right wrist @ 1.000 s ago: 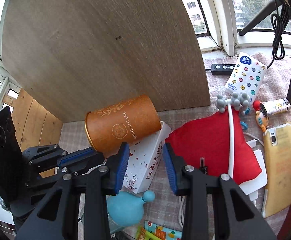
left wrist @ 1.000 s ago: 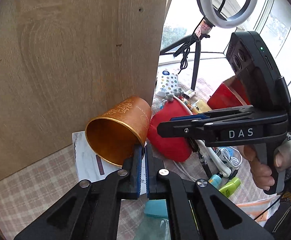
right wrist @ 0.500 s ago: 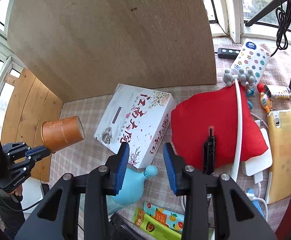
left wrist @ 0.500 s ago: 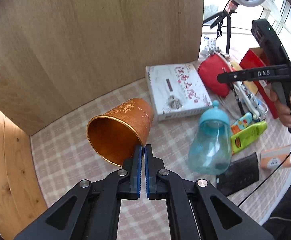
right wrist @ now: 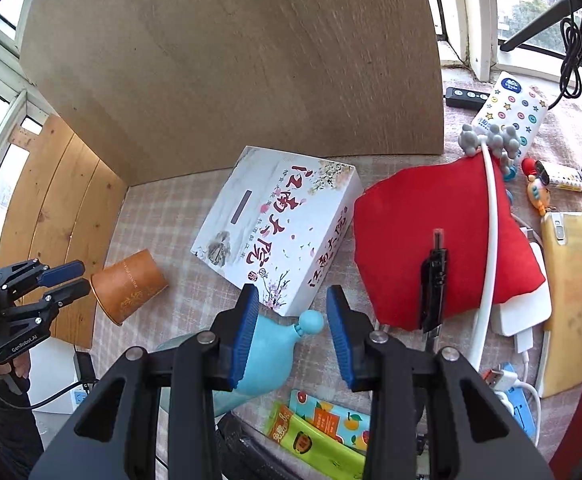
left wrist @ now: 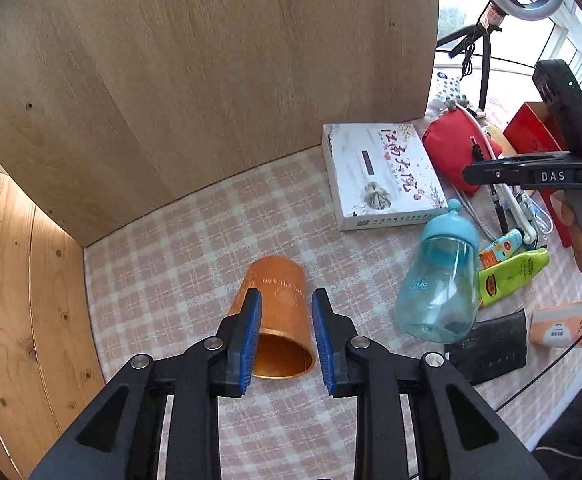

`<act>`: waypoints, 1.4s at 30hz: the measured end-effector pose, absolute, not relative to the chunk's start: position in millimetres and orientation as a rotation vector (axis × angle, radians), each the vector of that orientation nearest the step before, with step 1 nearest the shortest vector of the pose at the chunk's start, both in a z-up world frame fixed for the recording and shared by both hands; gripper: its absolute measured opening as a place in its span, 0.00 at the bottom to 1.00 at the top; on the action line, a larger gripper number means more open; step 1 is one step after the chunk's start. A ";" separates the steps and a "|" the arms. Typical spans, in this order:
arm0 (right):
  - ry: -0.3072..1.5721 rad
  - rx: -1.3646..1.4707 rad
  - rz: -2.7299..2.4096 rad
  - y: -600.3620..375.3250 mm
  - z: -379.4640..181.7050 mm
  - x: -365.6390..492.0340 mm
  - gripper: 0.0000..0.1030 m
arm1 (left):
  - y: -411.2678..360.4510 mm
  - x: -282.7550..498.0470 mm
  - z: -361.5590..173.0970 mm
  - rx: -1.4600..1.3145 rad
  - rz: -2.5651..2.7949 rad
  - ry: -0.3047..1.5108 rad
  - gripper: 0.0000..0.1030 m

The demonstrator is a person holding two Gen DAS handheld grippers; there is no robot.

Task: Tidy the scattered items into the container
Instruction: 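Grasp the white printed box with the right tool and lift it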

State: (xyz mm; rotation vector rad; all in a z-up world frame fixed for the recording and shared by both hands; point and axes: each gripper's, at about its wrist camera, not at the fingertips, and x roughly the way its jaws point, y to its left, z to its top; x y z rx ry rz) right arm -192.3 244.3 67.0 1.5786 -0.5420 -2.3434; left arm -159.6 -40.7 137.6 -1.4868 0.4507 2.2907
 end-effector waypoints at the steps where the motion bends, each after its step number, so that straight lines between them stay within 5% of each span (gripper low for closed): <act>1: -0.546 1.581 -2.344 246.3 67.0 -192.6 0.34 | -36.6 -155.6 145.4 -1.450 2.301 0.441 0.24; 3: -0.554 1.584 -2.343 248.8 65.9 -193.9 0.34 | -31.0 -147.7 161.9 -1.368 2.317 0.388 0.25; 6: -0.563 1.608 -2.340 244.0 61.5 -201.4 0.34 | -16.8 -164.0 158.8 -1.339 2.303 0.272 0.50; 23: -0.692 1.715 -2.244 233.9 20.7 -234.9 0.40 | 29.5 -256.0 36.2 -1.609 2.107 0.044 0.50; 31: -0.618 1.680 -2.274 224.5 33.1 -231.1 0.42 | 37.1 -237.1 47.5 -1.542 2.115 0.078 0.52; 42: -0.567 1.469 -2.313 210.2 121.4 -192.4 0.42 | -0.7 -166.3 135.6 -1.356 2.268 0.057 0.52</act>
